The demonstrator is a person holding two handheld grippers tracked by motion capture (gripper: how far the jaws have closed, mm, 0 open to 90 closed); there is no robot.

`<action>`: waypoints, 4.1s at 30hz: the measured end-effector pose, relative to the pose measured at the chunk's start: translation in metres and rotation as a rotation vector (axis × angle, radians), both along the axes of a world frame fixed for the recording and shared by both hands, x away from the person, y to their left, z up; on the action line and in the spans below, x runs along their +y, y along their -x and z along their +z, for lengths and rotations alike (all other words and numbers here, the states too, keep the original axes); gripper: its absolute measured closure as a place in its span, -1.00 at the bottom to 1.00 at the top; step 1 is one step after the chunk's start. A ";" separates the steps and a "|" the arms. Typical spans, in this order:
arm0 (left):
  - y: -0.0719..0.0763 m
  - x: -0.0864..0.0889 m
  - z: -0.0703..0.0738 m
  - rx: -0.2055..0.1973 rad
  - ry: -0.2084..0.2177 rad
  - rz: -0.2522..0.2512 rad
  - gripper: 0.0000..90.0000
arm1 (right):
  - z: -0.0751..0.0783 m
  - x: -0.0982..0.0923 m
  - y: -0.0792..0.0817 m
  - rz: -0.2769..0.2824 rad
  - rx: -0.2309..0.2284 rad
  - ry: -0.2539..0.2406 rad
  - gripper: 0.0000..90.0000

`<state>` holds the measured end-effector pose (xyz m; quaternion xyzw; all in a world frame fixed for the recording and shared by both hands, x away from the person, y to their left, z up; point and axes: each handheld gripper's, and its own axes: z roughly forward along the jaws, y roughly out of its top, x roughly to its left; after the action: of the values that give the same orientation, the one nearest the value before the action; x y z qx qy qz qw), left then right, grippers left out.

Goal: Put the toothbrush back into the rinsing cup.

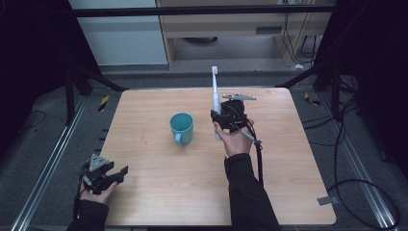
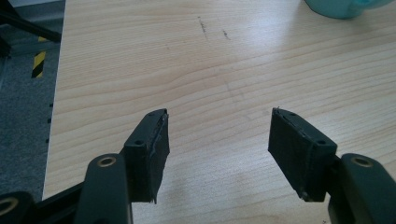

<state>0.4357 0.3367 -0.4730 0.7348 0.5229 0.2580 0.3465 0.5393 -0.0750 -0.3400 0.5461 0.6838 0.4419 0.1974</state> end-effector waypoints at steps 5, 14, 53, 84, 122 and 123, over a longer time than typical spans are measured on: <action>0.001 -0.002 -0.001 0.002 -0.013 -0.006 -0.17 | 0.004 0.006 -0.005 0.009 -0.046 -0.020 0.48; 0.001 -0.002 -0.002 0.006 -0.017 -0.006 -0.17 | 0.008 0.028 -0.017 0.050 -0.124 -0.030 0.48; 0.000 0.003 -0.004 0.008 -0.009 -0.002 -0.17 | -0.035 0.105 -0.056 0.122 -0.302 -0.061 0.48; 0.000 0.003 -0.005 0.010 -0.016 -0.001 -0.17 | -0.092 0.122 -0.048 0.162 -0.217 0.061 0.47; 0.000 0.003 -0.004 0.008 -0.017 -0.001 -0.17 | -0.092 0.119 -0.049 0.190 -0.170 0.124 0.32; 0.000 0.003 -0.004 0.008 -0.016 -0.001 -0.17 | -0.092 0.119 -0.049 0.190 -0.170 0.124 0.32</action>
<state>0.4354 0.3394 -0.4773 0.7390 0.5218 0.2590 0.3384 0.5879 0.0443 -0.4324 0.4262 0.7393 0.4601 0.2452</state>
